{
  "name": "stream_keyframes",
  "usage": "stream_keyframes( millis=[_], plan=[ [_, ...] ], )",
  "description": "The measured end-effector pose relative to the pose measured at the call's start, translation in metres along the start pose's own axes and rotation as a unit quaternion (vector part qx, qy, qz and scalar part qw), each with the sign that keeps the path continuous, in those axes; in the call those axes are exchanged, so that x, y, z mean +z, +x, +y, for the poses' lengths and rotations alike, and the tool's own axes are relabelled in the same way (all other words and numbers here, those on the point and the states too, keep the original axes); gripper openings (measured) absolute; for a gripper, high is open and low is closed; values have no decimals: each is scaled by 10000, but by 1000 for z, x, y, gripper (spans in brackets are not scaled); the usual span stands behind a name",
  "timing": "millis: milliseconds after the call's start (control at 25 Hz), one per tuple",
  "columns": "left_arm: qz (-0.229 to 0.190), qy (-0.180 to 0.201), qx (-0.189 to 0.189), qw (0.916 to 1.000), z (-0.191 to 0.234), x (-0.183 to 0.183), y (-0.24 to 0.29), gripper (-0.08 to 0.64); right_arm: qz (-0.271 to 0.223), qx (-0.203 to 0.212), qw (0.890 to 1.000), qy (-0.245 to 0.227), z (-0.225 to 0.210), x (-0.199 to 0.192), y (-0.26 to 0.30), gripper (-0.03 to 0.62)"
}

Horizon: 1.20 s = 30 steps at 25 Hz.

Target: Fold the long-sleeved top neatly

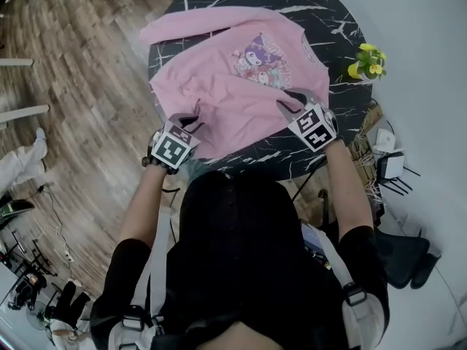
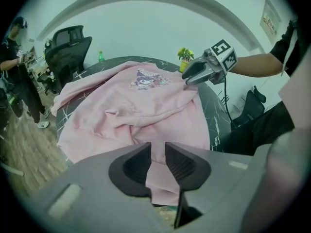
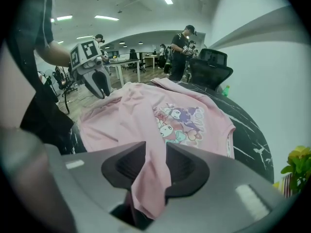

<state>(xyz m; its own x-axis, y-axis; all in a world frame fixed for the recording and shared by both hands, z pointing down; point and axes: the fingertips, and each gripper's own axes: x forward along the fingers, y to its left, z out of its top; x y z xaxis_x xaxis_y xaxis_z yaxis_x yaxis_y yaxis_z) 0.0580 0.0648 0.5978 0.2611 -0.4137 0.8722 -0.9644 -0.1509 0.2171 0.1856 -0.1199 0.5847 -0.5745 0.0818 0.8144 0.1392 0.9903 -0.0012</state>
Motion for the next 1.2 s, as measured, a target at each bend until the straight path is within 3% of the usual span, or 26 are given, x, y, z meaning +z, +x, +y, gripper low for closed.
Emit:
stream_keyframes(
  millis=[240, 640, 880, 1040, 1080, 1200],
  plan=[
    [-9, -12, 138, 9999, 38, 8, -2, 104, -156, 5, 9998, 85, 16, 29, 22, 139],
    [28, 591, -377, 9975, 75, 19, -8, 112, -466, -27, 9985, 280, 47, 123, 82, 145],
    [85, 952, -674, 9931, 112, 19, -17, 112, 37, 91, 9992, 397, 44, 148, 136, 202],
    [165, 1299, -917, 9871, 129, 19, -24, 112, 607, 597, 9957, 364, 57, 146, 157, 204],
    [201, 1373, -992, 9853, 132, 18, -25, 112, 719, 710, 9943, 336, 61, 145, 158, 194],
    [299, 1553, -1186, 9803, 138, 13, -26, 112, 888, 974, 9906, 362, 73, 144, 161, 58]
  ],
)
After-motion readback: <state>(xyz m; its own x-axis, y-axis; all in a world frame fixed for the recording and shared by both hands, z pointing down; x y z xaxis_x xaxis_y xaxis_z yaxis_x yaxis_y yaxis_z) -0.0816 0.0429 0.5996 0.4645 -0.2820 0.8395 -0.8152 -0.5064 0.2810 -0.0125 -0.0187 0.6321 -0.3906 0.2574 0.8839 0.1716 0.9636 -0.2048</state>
